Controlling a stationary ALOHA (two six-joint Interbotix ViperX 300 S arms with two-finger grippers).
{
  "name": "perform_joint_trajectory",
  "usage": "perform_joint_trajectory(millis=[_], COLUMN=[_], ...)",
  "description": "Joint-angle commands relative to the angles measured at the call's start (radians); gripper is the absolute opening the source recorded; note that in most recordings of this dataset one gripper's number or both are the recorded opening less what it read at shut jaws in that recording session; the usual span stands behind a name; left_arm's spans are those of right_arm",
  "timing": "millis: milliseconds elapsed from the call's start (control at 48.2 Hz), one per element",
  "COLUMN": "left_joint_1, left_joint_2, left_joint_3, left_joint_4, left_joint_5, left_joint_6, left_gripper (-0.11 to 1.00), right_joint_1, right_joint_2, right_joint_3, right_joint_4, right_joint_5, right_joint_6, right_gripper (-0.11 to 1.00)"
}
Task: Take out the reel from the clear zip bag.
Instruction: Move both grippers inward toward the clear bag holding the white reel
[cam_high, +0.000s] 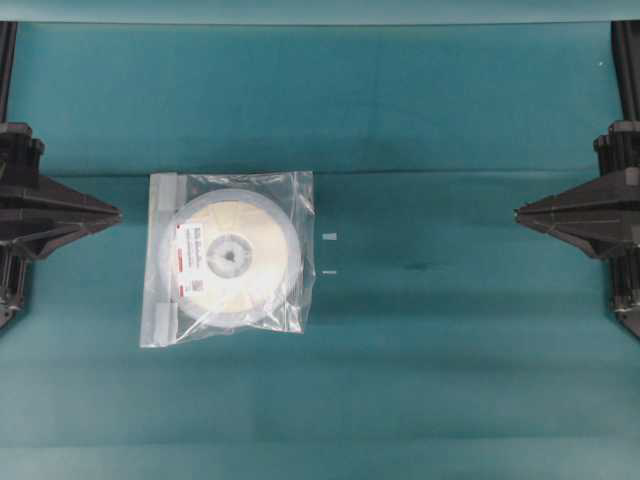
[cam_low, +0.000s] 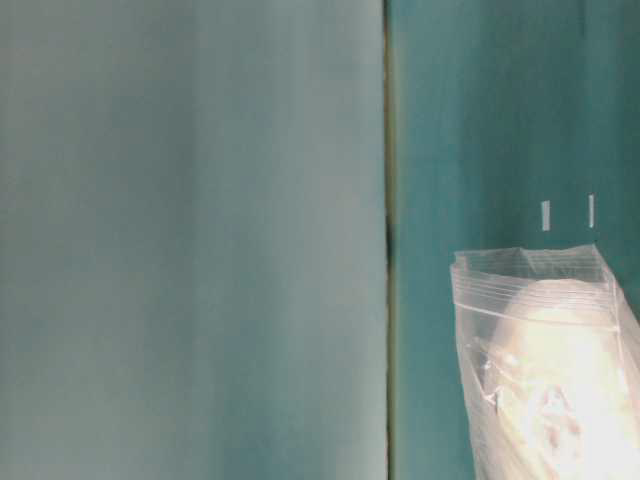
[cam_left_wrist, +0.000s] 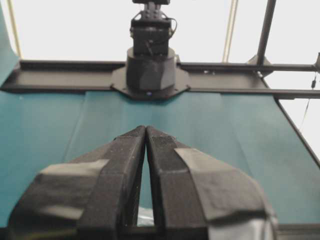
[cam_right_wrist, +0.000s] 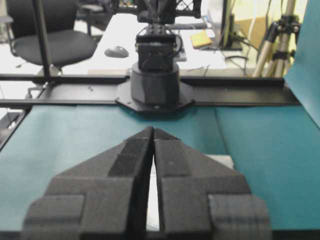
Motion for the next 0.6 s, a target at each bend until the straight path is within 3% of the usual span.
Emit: perform_joint_trajectory(millis=[0, 62, 125, 187, 291, 477, 581], left_joint_1=[-0.006, -0.006, -0.006, -0.006, -0.011, 0.002, 0.011], left_joint_2=[0.043, 0.067, 0.094, 0.120, 0.156, 0.202, 0.215], left_joint_3=[-0.018, -0.028, -0.034, -0.035, -0.043, -0.063, -0.055], left_joint_4=[0.008, 0.009, 0.009, 0.009, 0.009, 0.009, 0.009], left_joint_5=[0.025, 0.049, 0.052, 0.052, 0.055, 0.086, 0.138], left_joint_6=[-0.055, -0.118, -0.176, -0.227, -0.310, -0.558, -0.635], left_gripper=[0.14, 0.09, 0.00, -0.02, -0.02, -0.02, -0.02], right_joint_1=[-0.005, -0.008, -0.012, -0.015, -0.020, -0.048, -0.072], right_joint_2=[0.015, 0.021, 0.032, 0.046, 0.080, 0.193, 0.264], right_joint_3=[-0.023, -0.025, -0.025, -0.026, -0.034, -0.080, -0.100], right_joint_4=[0.009, 0.052, 0.098, 0.126, 0.141, 0.156, 0.158], right_joint_5=[-0.005, 0.011, 0.035, 0.063, 0.094, 0.109, 0.112], right_joint_6=[0.008, 0.026, 0.064, 0.107, 0.175, 0.319, 0.397], right_gripper=[0.08, 0.11, 0.03, 0.00, 0.00, 0.00, 0.00])
